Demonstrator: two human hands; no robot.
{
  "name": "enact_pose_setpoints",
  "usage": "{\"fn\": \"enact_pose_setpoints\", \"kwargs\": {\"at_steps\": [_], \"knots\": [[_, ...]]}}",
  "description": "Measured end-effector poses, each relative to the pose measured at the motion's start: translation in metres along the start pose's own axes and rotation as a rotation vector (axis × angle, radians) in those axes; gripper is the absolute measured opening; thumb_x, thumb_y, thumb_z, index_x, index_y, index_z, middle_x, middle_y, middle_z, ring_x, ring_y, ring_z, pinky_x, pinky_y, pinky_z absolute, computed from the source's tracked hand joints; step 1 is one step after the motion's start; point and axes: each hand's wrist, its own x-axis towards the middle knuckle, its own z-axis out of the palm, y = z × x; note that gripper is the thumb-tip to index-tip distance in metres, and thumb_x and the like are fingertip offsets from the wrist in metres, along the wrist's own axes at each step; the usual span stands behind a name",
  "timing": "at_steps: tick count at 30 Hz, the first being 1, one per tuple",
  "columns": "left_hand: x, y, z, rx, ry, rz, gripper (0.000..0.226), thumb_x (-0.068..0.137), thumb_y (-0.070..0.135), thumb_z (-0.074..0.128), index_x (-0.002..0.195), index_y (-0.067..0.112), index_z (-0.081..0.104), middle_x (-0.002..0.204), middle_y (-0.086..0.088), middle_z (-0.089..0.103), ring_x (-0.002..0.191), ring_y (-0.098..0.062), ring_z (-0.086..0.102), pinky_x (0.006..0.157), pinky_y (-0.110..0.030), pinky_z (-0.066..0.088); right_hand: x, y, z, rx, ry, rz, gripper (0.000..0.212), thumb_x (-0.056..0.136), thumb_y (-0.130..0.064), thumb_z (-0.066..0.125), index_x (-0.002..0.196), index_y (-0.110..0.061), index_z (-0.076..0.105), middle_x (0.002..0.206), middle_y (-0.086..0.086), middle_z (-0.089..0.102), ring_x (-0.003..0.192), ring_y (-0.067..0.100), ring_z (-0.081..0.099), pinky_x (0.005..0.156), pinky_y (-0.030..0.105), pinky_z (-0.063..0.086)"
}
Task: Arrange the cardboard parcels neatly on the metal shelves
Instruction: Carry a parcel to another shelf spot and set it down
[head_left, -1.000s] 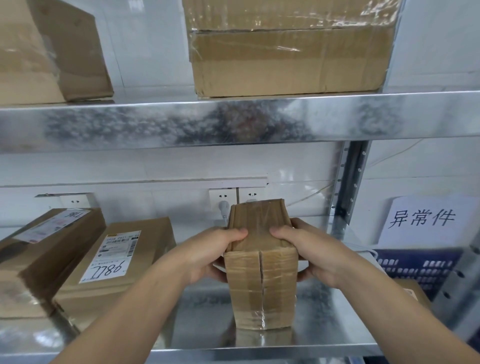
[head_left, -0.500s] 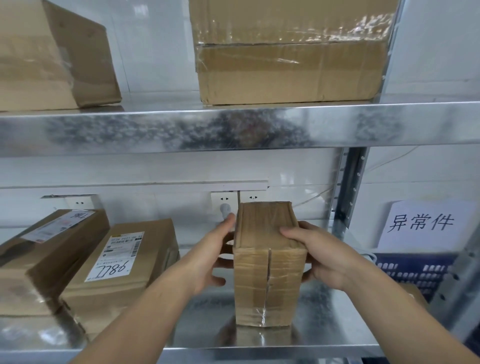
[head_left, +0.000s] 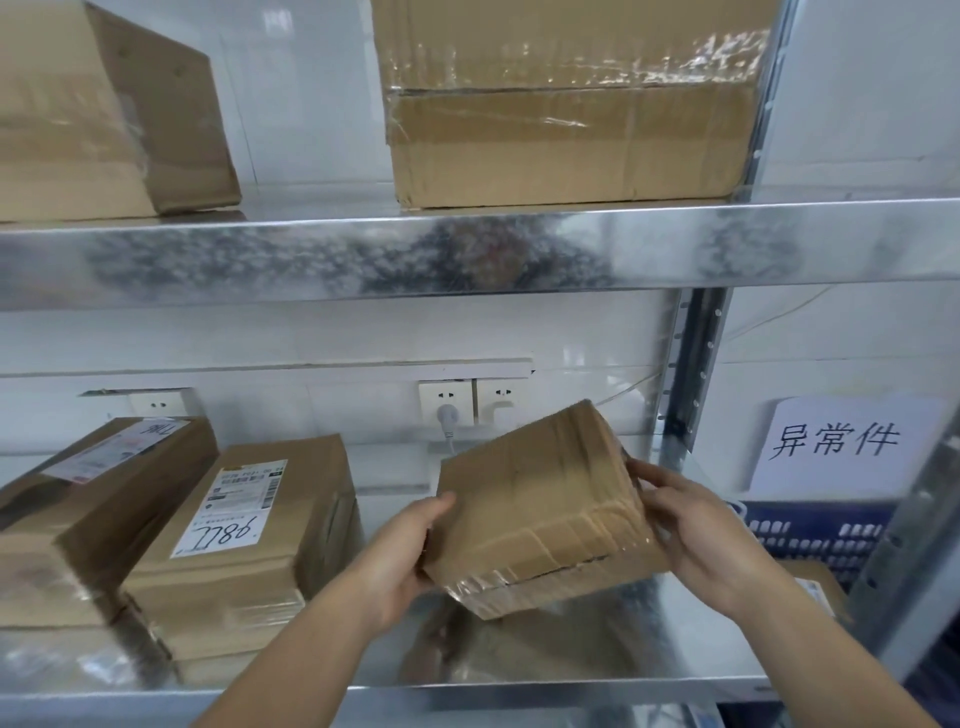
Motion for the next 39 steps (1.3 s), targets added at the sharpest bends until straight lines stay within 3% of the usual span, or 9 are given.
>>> {"fn": "enact_pose_setpoints", "kwargs": {"at_steps": [2,4,6,11,14,16,21,30,39], "knots": [[0.001,0.006,0.0,0.111,0.025,0.08,0.027,0.097,0.032,0.063,0.122,0.021,0.067,0.103,-0.001,0.079,0.102,-0.023,0.071,0.096,-0.044,0.053,0.004,-0.001,-0.002,-0.07,0.062,-0.002,0.022,0.104,-0.017,0.052,0.108,-0.011,0.073,0.113,0.01,0.073,0.11,0.022,0.065,0.083,0.035,0.055],[0.0,0.011,0.002,0.22,0.022,0.134,0.028,0.096,0.033,0.064,0.123,0.032,0.065,0.106,0.006,0.078,0.103,-0.019,0.071,0.092,-0.041,0.054,0.006,-0.002,0.0,-0.18,0.028,0.003,0.035,0.102,-0.044,0.054,0.118,-0.018,0.071,0.121,0.005,0.073,0.116,0.021,0.064,0.105,0.041,0.047],[-0.002,0.016,0.005,0.264,0.004,0.145,0.025,0.096,0.035,0.064,0.121,0.038,0.064,0.108,0.009,0.077,0.104,-0.018,0.07,0.091,-0.038,0.054,0.008,-0.001,0.005,-0.279,-0.023,0.036,0.045,0.095,-0.061,0.057,0.124,-0.029,0.069,0.118,-0.002,0.076,0.117,0.02,0.067,0.113,0.042,0.043],[0.003,0.02,0.0,0.259,-0.006,0.144,0.027,0.095,0.038,0.065,0.121,0.045,0.064,0.107,0.012,0.077,0.105,-0.02,0.071,0.104,-0.051,0.05,0.018,0.012,0.01,-0.332,-0.06,0.136,0.036,0.097,-0.039,0.066,0.124,-0.015,0.069,0.109,0.005,0.079,0.114,0.025,0.068,0.115,0.047,0.042],[0.007,0.019,-0.004,0.253,-0.016,0.15,0.035,0.096,0.033,0.066,0.128,0.045,0.059,0.109,0.013,0.077,0.104,-0.017,0.073,0.101,-0.047,0.054,0.022,0.018,0.011,-0.301,-0.048,0.167,0.025,0.1,-0.022,0.062,0.119,-0.008,0.07,0.105,0.011,0.078,0.099,0.026,0.071,0.089,0.039,0.057],[0.009,0.016,-0.004,0.278,-0.031,0.13,0.036,0.096,0.032,0.067,0.128,0.044,0.056,0.11,0.012,0.076,0.103,-0.017,0.073,0.099,-0.044,0.054,0.026,0.024,0.016,-0.296,-0.052,0.183,0.024,0.1,-0.023,0.063,0.116,-0.007,0.071,0.103,0.013,0.078,0.093,0.026,0.073,0.082,0.037,0.059],[0.016,0.007,-0.004,0.272,-0.032,0.091,0.026,0.095,0.027,0.068,0.118,0.036,0.059,0.11,0.005,0.076,0.101,-0.022,0.074,0.097,-0.049,0.056,0.04,0.03,0.023,-0.381,-0.087,0.168,0.051,0.085,-0.039,0.082,0.124,-0.012,0.065,0.106,0.009,0.079,0.1,0.027,0.076,0.096,0.048,0.059],[0.022,-0.002,-0.005,0.305,0.001,0.149,0.024,0.095,0.018,0.068,0.107,0.039,0.061,0.104,0.008,0.077,0.099,-0.018,0.073,0.096,-0.044,0.057,0.054,0.039,0.024,-0.549,-0.036,0.114,0.025,0.088,-0.024,0.08,0.107,-0.011,0.073,0.096,0.008,0.08,0.094,0.028,0.076,0.095,0.049,0.059],[0.018,-0.003,-0.003,0.358,0.01,0.174,0.028,0.096,0.02,0.067,0.114,0.039,0.057,0.109,0.01,0.073,0.101,-0.014,0.07,0.099,-0.038,0.054,0.052,0.038,0.027,-0.571,-0.034,0.107,0.03,0.09,-0.025,0.079,0.113,-0.01,0.069,0.103,0.011,0.077,0.096,0.029,0.074,0.093,0.046,0.06]]}}
